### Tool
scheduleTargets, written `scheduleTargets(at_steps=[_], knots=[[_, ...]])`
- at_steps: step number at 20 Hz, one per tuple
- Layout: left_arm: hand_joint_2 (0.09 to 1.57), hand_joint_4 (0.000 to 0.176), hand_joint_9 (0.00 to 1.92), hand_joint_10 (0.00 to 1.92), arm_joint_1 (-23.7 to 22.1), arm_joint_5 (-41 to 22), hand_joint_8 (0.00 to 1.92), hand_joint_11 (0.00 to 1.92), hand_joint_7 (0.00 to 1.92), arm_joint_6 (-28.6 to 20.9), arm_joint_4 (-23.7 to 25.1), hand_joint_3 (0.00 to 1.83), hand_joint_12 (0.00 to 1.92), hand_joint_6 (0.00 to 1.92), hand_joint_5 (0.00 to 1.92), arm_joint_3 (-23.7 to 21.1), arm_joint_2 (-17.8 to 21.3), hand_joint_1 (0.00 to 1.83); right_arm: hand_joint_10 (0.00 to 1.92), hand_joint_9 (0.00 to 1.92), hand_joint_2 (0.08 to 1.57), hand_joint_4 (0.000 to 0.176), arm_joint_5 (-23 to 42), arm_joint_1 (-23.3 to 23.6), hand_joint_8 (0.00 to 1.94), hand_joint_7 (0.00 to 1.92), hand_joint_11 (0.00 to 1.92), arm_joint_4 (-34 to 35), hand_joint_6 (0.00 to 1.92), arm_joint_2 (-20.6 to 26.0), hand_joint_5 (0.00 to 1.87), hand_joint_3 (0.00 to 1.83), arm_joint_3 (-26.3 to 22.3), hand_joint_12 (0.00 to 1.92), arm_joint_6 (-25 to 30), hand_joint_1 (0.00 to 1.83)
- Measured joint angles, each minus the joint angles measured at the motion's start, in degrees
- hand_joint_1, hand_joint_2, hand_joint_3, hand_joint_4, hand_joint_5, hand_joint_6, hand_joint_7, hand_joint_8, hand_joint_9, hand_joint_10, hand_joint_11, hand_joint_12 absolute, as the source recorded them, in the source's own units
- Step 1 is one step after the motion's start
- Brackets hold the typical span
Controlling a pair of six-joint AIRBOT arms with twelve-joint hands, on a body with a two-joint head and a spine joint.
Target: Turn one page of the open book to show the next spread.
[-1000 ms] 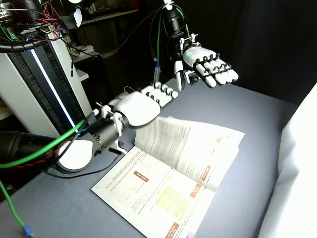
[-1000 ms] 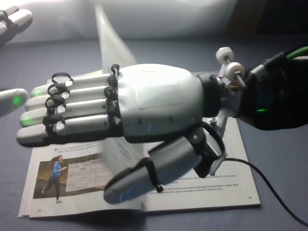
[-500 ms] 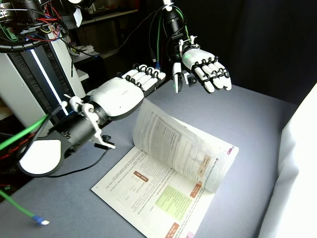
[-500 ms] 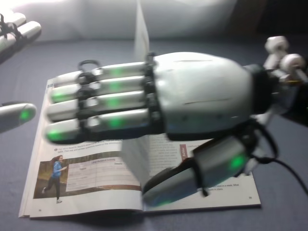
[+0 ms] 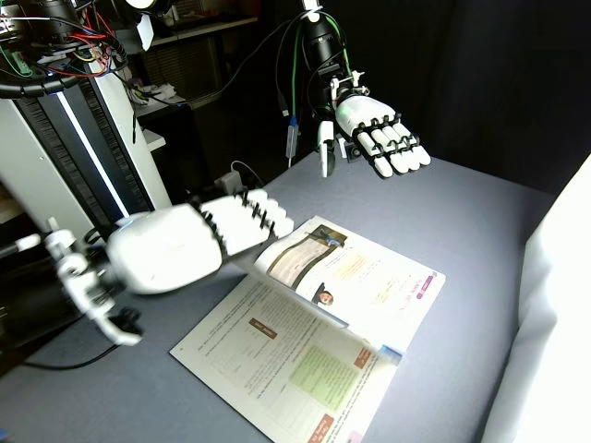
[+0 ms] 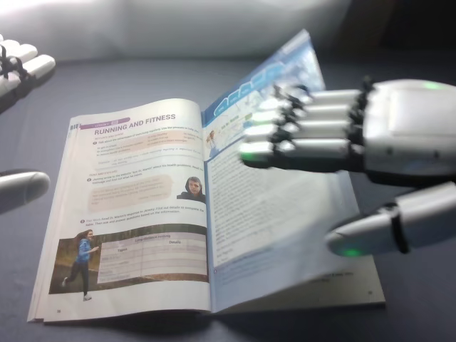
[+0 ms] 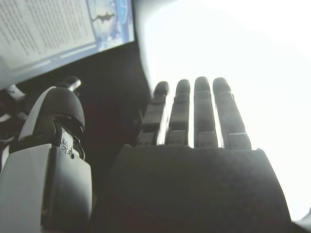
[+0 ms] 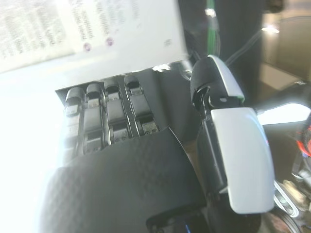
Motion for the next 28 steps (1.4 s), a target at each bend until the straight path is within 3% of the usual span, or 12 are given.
scheduleTargets(at_steps=[7,11,14,19,21,22,28], knots=[[1.30,0.000,0.00,0.00,0.2,0.4,0.00,0.00,0.00,-0.2,-0.2,0.02,0.00,0.00,0.00,0.1,-0.5,0.00,0.00,0.00,1.28,0.000,-9.5,-4.2,0.00,0.00,0.00,-1.0,0.00,1.9,0.00,0.00,-0.1,0.00,2.3,0.00],[1.30,0.000,0.00,0.00,0.2,0.8,0.00,0.00,0.00,-0.4,-0.3,0.01,0.00,0.00,0.00,0.3,-1.1,0.00,0.00,0.00,1.29,0.000,-13.1,-4.6,0.00,0.00,0.00,-8.0,0.01,0.7,0.03,0.01,1.3,0.00,7.8,0.00],[1.28,0.022,0.00,0.00,0.2,1.0,0.00,0.00,0.00,-0.4,-0.1,0.00,0.00,0.00,0.00,0.3,-1.2,0.00,0.00,0.01,1.30,0.000,-15.3,-6.7,0.01,0.02,0.01,-10.3,0.04,-0.7,0.11,0.01,2.3,0.01,10.4,0.00],[1.29,0.032,0.00,0.00,0.2,1.2,0.00,0.00,0.00,-0.4,-0.4,0.00,0.00,0.00,0.00,0.3,-1.2,0.00,0.00,0.01,1.31,0.000,-16.8,-9.9,0.00,0.00,0.03,-11.0,0.01,-1.0,0.07,0.01,2.7,0.02,11.9,0.00],[1.30,0.022,0.00,0.00,0.2,1.3,0.00,0.00,0.00,-0.4,-0.5,0.01,0.00,0.00,0.00,0.3,-1.2,0.00,0.02,0.04,1.30,0.000,-17.1,-10.4,0.00,0.01,0.06,-11.2,0.01,-1.3,0.08,0.00,2.9,0.03,12.3,0.00],[1.30,0.023,0.00,0.00,0.2,1.3,0.00,0.00,0.00,-0.4,-0.5,0.01,0.00,0.00,0.00,0.3,-1.2,0.00,0.00,0.06,1.30,0.000,-17.2,-10.6,0.00,0.03,0.01,-11.4,0.00,-1.9,0.10,0.00,3.3,0.31,12.5,0.00],[1.31,0.021,0.00,0.00,0.2,1.2,0.00,0.00,0.00,-0.4,-0.6,0.01,0.00,0.00,0.00,0.3,-1.2,0.00,0.00,0.06,1.29,0.000,-15.9,-10.4,0.00,0.10,0.00,-16.3,0.01,-3.8,0.18,0.00,4.9,0.61,17.0,0.00]])
